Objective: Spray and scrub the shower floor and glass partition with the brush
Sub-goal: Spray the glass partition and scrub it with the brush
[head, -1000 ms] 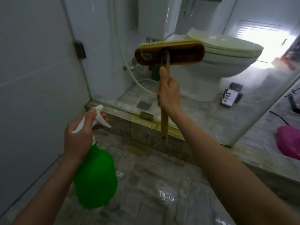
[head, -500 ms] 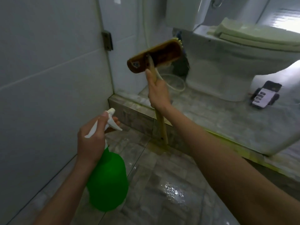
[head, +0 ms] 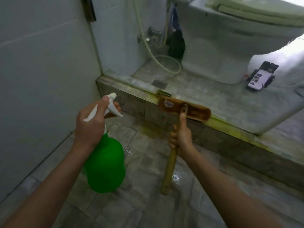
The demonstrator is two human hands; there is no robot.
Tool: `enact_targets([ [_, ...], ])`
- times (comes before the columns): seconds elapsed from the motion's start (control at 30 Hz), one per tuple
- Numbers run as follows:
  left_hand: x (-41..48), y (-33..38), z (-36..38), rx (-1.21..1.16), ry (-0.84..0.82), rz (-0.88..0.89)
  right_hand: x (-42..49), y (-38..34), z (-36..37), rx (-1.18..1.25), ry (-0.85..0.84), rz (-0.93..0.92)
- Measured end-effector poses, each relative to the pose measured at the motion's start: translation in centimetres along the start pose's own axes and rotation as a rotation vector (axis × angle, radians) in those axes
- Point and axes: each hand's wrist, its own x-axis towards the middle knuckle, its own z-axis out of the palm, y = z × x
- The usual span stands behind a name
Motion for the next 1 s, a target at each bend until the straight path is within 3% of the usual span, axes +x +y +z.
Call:
enact_targets([
  [0.13,-0.2,0.1,0.3,0.003,-0.017,0.01,-0.9,-0.7,-2.5,0.226,0.083,0.052],
  [0.33,-0.6,0.2,2.7,-0.012,-0.095,0.009,-0.1,-1.8,3.9,0.086,-0.044,0.107],
  [0.43,-0.9,0.1,3.9,-0.041,-0.146,0.009,-1.1,-1.6,-1.2,-0.011,-0.073,0.096],
  [0.63,-1.7,0.0,4.7,-0.118,-0.189,-0.044,-4.1,-1.3,-14.1,0.059,0.146,0.121],
  [0.73,-2.3,-0.3,5.6,-0.098,-0.235,-0.053,-3.6,-1.6,-11.9,0.118,0.102,0.142],
  [0.87,-3.3,0.0,7.6,-0.089,-0.324,-0.035,-1.9,-1.4,-6.5,-0.032,-0.051,0.109],
  [1.0,-3.5,0.4,8.6,-0.139,-0.318,-0.009,-3.2,-1.3,-10.1,-0.059,-0.004,0.09],
])
